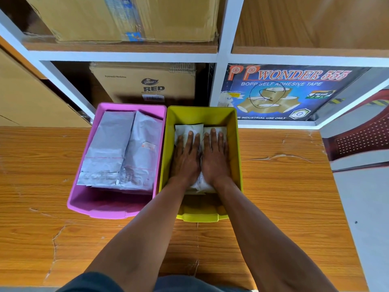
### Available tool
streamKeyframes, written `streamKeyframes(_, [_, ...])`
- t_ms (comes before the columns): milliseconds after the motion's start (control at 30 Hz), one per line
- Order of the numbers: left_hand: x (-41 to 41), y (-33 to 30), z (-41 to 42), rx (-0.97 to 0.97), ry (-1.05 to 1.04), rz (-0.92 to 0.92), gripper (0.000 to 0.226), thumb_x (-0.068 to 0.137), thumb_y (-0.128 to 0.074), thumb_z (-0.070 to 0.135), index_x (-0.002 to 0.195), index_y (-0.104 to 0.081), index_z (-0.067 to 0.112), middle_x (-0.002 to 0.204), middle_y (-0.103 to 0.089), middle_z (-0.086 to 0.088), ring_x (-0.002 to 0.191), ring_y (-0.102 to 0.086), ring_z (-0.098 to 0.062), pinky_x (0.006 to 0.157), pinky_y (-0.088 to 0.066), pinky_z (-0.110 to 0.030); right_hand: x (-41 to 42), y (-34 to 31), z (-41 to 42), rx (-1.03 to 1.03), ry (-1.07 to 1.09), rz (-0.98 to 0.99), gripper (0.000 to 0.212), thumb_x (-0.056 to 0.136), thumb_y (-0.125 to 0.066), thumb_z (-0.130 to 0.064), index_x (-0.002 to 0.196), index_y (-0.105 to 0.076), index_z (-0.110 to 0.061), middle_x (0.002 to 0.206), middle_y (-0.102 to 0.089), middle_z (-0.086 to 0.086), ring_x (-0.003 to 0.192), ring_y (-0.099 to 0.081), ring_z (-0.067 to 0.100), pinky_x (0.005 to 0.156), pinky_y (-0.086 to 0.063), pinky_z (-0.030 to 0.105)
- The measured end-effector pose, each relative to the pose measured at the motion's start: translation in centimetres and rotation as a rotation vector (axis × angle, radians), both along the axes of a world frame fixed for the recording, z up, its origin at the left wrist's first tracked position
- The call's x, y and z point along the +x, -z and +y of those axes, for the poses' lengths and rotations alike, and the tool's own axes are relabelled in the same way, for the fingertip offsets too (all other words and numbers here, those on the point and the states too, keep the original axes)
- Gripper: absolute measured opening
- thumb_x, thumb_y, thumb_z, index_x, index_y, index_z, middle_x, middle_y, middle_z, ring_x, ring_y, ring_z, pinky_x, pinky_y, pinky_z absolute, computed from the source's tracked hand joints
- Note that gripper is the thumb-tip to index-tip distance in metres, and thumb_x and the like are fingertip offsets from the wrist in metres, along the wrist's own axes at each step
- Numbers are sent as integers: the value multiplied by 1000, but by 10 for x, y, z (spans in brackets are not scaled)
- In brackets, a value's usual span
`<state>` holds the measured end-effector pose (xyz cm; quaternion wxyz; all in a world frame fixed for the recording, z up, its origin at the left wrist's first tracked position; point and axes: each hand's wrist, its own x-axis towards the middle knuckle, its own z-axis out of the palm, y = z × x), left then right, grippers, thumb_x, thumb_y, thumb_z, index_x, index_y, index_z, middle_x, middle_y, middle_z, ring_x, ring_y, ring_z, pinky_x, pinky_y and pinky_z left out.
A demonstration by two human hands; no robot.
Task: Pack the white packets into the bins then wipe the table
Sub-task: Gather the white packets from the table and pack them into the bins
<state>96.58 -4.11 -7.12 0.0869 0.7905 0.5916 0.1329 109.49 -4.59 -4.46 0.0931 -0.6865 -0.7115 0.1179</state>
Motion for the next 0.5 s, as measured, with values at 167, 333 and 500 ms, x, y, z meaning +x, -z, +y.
streamKeyframes(167, [0,4,0,95,13,31,69,109,-35,38,168,-15,8,174,-5,-14,159,29,-21,131,-8,-55,0,7,1,4,4,-11,67,112,-31,-26,168,3,-13,175,15,11,160,22,29,128,17,45])
streamKeyframes(333, [-1,7,4,-69,13,92,71,111,-26,44,169,7,18,176,12,-11,162,14,-36,132,-2,-56,1,12,1,-10,2,-30,67,112,-31,-28,168,3,-14,175,17,10,159,22,29,129,11,48])
streamKeyframes(500, [-3,5,6,-74,52,131,69,113,-29,36,169,4,13,175,14,-11,161,18,-34,131,1,-56,1,9,1,-41,-9,-31,67,112,-29,-30,168,5,-14,174,19,10,159,24,30,127,19,46])
